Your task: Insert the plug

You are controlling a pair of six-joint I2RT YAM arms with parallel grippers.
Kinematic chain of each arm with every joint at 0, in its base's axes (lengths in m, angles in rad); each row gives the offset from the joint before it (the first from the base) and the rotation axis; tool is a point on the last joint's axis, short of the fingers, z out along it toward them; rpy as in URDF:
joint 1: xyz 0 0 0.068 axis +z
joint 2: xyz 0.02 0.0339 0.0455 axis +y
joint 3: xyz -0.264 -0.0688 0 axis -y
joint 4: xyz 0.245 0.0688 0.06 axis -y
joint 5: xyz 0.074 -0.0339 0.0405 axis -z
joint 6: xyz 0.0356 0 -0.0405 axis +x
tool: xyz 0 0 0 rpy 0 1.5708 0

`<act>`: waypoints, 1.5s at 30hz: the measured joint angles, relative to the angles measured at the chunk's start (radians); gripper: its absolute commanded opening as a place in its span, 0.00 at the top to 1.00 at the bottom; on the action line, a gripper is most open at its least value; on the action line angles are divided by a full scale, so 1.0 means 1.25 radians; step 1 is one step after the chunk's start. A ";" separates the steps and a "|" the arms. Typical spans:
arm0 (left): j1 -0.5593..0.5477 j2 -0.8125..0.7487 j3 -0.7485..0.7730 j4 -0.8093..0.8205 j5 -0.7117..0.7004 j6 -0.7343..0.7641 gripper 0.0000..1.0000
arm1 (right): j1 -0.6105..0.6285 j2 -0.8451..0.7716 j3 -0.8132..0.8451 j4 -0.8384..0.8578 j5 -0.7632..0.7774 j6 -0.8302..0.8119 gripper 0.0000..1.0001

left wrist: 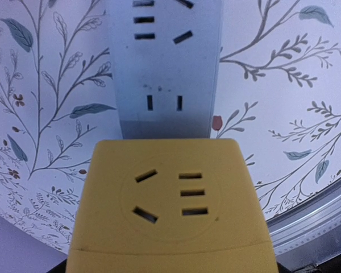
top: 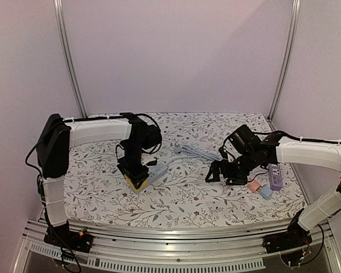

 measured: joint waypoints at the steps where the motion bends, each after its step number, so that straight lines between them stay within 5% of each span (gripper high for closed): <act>1: 0.000 0.005 0.006 -0.003 0.000 0.000 1.00 | 0.000 0.008 0.008 -0.001 -0.002 -0.004 0.01; 30: 0.024 0.038 0.012 0.005 0.052 -0.028 1.00 | 0.001 0.125 0.100 -0.039 -0.014 -0.092 0.01; 36: 0.017 0.039 0.017 0.002 0.040 -0.034 0.88 | 0.001 0.140 0.119 -0.039 -0.014 -0.108 0.01; 45: 0.017 0.052 0.038 -0.017 0.038 -0.026 0.88 | 0.001 0.144 0.119 -0.042 -0.015 -0.116 0.01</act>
